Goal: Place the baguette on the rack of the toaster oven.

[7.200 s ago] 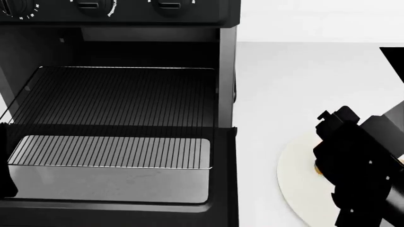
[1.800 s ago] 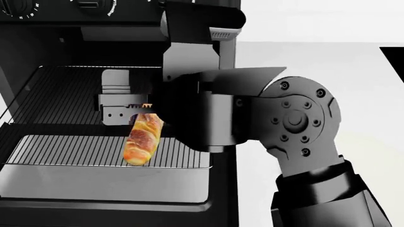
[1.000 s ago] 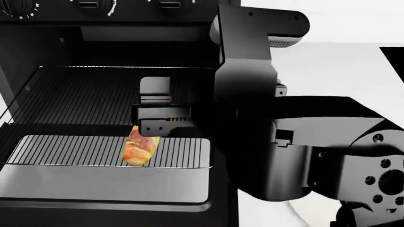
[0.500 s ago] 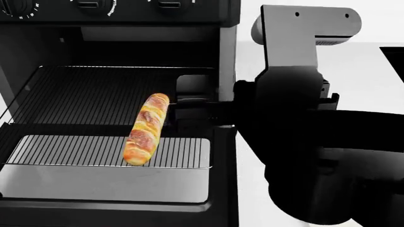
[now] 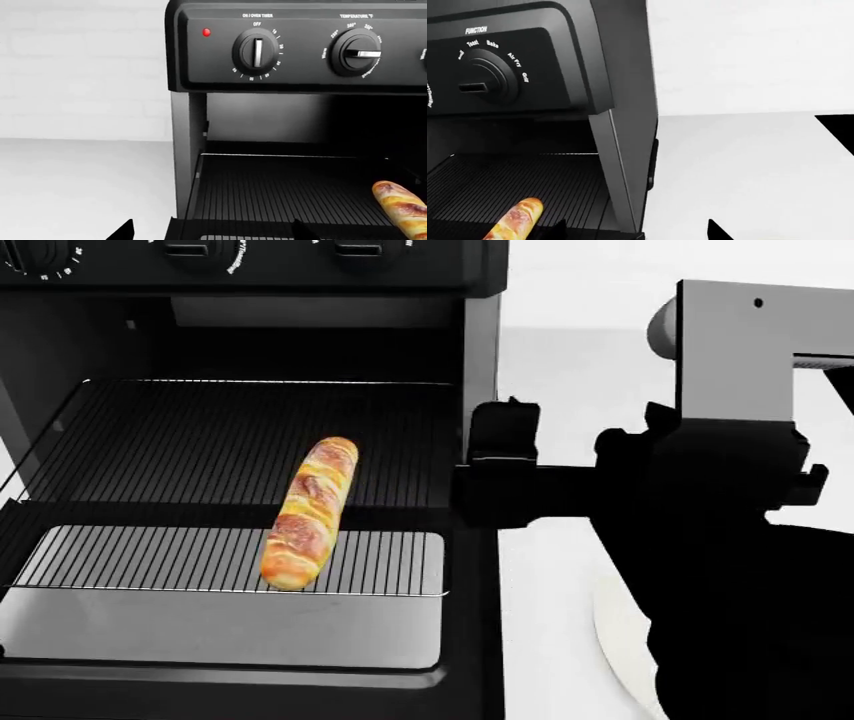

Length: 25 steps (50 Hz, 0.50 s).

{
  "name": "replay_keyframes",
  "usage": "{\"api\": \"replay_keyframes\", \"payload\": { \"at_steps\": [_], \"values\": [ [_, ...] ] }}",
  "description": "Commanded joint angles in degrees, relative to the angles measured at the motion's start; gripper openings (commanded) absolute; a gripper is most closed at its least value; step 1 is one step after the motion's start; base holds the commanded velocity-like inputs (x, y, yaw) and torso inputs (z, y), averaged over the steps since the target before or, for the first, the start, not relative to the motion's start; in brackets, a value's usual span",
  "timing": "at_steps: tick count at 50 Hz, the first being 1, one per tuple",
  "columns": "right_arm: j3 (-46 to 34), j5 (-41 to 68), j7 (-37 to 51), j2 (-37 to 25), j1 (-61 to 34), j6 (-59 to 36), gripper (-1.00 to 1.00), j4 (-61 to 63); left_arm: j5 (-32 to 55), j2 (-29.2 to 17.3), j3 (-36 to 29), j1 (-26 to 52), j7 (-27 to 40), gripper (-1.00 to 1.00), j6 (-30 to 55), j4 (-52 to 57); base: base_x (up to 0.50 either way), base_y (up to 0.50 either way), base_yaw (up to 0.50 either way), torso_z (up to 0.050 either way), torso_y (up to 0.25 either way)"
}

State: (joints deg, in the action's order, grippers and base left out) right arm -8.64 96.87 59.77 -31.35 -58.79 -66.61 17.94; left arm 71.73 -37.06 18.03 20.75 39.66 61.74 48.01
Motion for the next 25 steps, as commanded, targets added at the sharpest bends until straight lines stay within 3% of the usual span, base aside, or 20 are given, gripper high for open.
{"api": "replay_keyframes", "payload": {
  "at_steps": [1, 14, 25],
  "values": [
    [1.71, -0.78, -1.27, -3.26, 1.16, 0.32, 1.0, 1.54, 0.92, -0.68, -0.04, 0.53, 0.43, 1.0, 0.04, -0.05, 0.0, 0.0, 0.0, 0.0, 0.0],
    [3.92, -4.14, -4.46, -4.28, 4.34, 2.84, 1.0, 4.9, 3.69, -1.48, -1.37, 5.38, 2.94, 1.0, 0.91, -0.75, 0.0, 0.0, 0.0, 0.0, 0.0],
    [4.09, -3.59, -3.74, -5.34, 1.36, 2.68, 1.0, 4.86, 5.18, -2.14, -2.85, 8.96, 4.79, 1.0, 1.61, -0.96, 0.0, 0.0, 0.0, 0.0, 0.0]
  ]
}}
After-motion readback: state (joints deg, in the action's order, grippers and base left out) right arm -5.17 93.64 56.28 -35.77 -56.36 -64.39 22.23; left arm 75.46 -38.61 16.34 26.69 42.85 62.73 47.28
